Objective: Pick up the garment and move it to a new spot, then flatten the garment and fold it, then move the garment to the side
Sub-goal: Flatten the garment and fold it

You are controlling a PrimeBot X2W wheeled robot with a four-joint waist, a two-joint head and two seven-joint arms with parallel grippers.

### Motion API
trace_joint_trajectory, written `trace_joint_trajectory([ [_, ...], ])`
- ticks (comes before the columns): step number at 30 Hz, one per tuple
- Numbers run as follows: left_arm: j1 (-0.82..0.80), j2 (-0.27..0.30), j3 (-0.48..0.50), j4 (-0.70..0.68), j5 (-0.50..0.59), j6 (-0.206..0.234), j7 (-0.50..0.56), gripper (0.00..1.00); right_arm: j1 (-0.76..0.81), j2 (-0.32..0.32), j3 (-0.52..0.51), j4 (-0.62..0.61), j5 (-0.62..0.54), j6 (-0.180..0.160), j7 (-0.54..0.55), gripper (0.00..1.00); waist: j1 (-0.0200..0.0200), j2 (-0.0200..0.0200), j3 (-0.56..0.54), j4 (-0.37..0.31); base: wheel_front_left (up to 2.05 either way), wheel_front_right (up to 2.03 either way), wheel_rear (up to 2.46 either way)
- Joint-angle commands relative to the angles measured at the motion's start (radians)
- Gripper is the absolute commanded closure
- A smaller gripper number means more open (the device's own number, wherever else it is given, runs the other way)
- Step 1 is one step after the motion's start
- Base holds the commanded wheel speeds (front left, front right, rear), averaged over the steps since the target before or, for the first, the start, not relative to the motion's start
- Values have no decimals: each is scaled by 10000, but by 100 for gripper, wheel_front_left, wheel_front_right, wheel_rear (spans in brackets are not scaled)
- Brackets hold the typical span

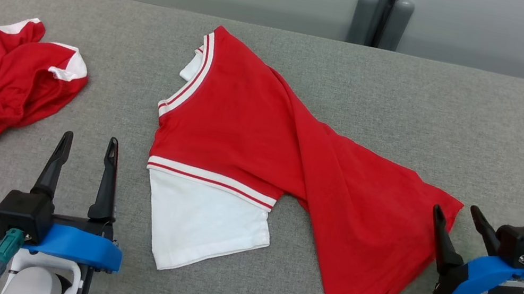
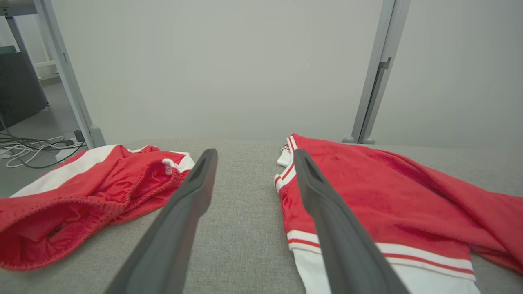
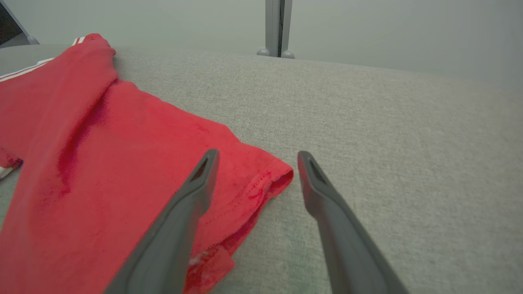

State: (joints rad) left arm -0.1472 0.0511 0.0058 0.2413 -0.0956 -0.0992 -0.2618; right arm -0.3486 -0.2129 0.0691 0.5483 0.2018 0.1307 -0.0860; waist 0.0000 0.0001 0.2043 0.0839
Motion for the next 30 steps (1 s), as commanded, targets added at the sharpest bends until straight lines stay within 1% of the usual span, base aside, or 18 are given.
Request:
trace_joint_trajectory([
  [1, -107, -12, -30, 3, -16, -9, -48, 0, -209, 33, 26, 157, 25, 1, -87, 0, 0, -1, 44, 43, 0, 0, 0],
  [8, -202, -12, -93, 29, -84, 41, -48, 0, -836, 186, 320, 1731, 284, 1, -536, 0, 0, -1, 167, 133, 0, 0, 0],
  [9, -229, -10, -104, 41, -87, 43, -48, 0, -922, 195, 370, 1934, 303, 1, -575, 19, 0, -1, 186, 144, 0, 0, 0],
  [10, -249, -12, -120, 46, -85, 50, -48, 0, -1015, 194, 412, 2112, 331, 1, -638, 57, 0, -1, 201, 155, 0, 0, 0],
  [11, -268, -12, -135, 49, -86, 60, -48, 0, -1119, 191, 460, 2272, 370, 1, -702, 75, 0, -1, 216, 161, 0, 0, 0],
  [12, -278, -12, -148, 57, -96, 70, -48, 0, -1198, 220, 550, 2444, 429, 1, -738, 100, 0, -1, 224, 164, 0, 0, 0],
  [17, -270, -10, -150, 95, -103, 107, -48, 0, -1585, 219, 746, 2591, 575, 1, -1492, 100, 0, -1, 105, 116, 0, 0, 0],
  [22, -14, -12, 6, 154, -34, 117, -48, 0, -1380, 280, 918, 2126, 853, 1, -1765, 100, 0, -1, -251, -68, 0, 0, 0],
  [24, 58, -12, 71, 132, 5, 91, -48, 0, -1201, 274, 1001, 1725, 979, 1, -1793, 100, 0, -1, -412, -179, 0, 0, 0],
  [30, 323, -14, 277, 13, 37, 49, -48, 0, -514, 149, 790, -440, 1118, 1, -1802, 100, 0, -1, -712, -553, 0, 0, 0],
])
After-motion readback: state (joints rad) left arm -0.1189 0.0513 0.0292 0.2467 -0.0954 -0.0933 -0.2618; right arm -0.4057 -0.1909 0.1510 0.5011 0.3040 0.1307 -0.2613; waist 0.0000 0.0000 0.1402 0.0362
